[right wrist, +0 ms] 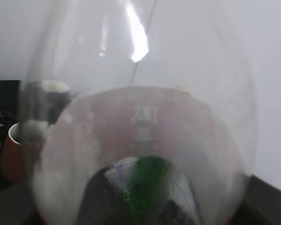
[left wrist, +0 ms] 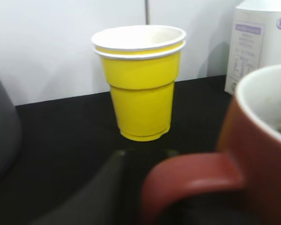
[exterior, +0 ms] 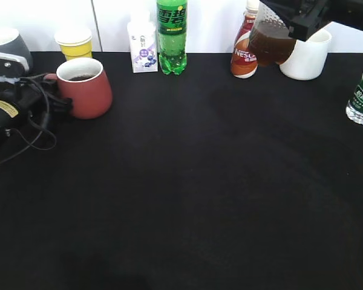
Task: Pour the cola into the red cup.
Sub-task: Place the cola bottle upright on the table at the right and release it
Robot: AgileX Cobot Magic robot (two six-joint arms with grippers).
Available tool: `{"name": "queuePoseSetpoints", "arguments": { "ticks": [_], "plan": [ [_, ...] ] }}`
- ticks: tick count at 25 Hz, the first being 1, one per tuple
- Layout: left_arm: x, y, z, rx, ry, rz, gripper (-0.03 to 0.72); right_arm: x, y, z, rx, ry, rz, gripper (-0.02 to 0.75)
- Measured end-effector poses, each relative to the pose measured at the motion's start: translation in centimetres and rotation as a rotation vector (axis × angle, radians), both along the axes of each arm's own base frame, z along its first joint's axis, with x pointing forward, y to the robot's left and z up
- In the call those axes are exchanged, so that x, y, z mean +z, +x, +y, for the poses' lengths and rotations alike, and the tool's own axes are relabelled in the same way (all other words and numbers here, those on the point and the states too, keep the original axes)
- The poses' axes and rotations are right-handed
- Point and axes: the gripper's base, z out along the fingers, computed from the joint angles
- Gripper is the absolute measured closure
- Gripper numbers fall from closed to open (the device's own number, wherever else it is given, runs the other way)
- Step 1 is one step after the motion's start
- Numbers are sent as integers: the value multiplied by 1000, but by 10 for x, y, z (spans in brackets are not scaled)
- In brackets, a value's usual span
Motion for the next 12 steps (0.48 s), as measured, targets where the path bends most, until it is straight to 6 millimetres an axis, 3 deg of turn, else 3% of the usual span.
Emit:
{"name": "queuePoseSetpoints", "arguments": {
  "ticks": [2, 6, 9, 12],
  "plan": [
    [1, -11, 1, 0, 2, 21, 372, 0, 0, 0, 0, 0, 1, 249],
    [15, -50, 5, 1, 6, 58, 365, 5, 4, -4, -56, 88, 15, 249],
    [56, -92, 6, -33, 15, -12, 365, 12, 11, -13, -162, 238, 48, 249],
    [101, -116, 8, -33, 29, -111, 365, 6, 17, -19, -255, 236, 122, 249]
  ]
}}
